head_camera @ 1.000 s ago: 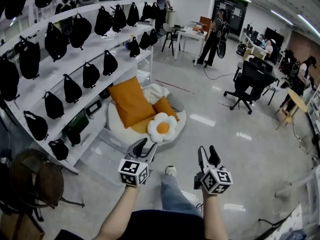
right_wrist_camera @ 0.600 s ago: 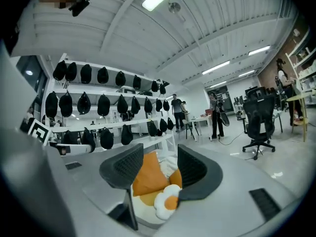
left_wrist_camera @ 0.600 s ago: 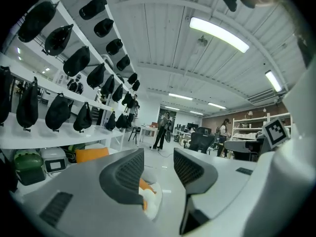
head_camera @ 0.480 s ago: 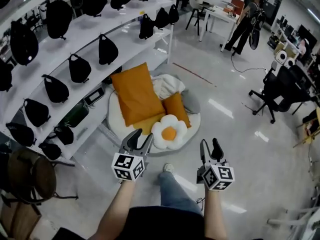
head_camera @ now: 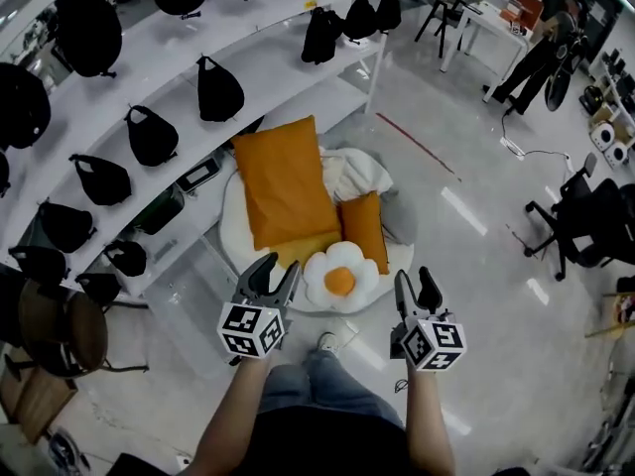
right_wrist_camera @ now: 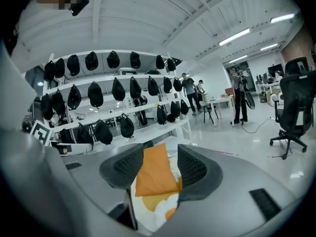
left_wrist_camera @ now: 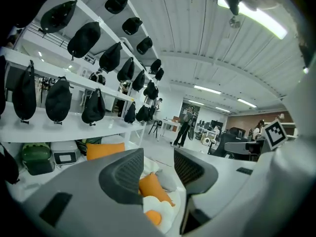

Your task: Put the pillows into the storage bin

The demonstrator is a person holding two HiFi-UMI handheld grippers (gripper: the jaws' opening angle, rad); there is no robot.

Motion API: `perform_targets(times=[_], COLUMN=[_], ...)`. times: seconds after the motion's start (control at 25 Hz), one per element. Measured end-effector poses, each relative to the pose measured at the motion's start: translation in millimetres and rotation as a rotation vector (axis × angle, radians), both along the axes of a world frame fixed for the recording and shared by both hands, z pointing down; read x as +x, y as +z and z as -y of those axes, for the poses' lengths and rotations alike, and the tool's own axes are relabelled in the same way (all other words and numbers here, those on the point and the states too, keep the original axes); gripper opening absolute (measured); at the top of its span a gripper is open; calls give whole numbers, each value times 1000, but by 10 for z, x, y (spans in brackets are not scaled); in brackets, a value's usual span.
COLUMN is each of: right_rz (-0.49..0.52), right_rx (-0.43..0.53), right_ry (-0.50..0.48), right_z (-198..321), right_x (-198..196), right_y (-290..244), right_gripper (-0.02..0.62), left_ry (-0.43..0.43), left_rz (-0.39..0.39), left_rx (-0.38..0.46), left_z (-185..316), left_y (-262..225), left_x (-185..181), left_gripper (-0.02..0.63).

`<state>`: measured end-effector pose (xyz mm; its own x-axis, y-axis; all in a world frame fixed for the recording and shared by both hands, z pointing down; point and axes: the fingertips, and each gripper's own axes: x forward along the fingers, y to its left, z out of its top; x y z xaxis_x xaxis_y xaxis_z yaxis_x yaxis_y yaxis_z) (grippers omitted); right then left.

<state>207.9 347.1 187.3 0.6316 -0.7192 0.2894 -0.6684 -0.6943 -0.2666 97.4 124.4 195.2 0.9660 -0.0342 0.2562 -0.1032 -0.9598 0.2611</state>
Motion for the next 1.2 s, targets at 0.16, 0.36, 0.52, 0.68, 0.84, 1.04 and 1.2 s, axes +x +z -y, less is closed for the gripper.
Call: perform_targets(times=[0.16, 0.36, 0.52, 0.68, 0.84, 1.04, 1.2], right_rz=[7, -12, -28, -42, -50, -51, -47], right_rx=[-17, -8, 3, 19, 27, 41, 46], right_ry=[-48, -84, -91, -106, -127, -163, -188], right_z=[268, 631, 863, 1041, 1207, 1432, 1637], right_x=[165, 351, 475, 606, 697, 816, 948], right_y=[33, -58, -227, -300, -370, -378, -390], right_gripper=[199, 199, 199, 199, 199, 199, 199], left_ry=[-37, -64, -79, -101, -119, -144, -165], left_rz=[3, -16, -19, -28, -24, -29, -17], left_rx=[-10, 12, 27, 42, 46, 52, 50], left_z=[190, 506, 748, 943, 1064, 1232, 1383], left_y=[0, -105, -228, -323, -349, -409, -413], left_x=[72, 226, 315, 384, 460, 521, 576], left_gripper=[186, 186, 186, 187, 186, 188, 193])
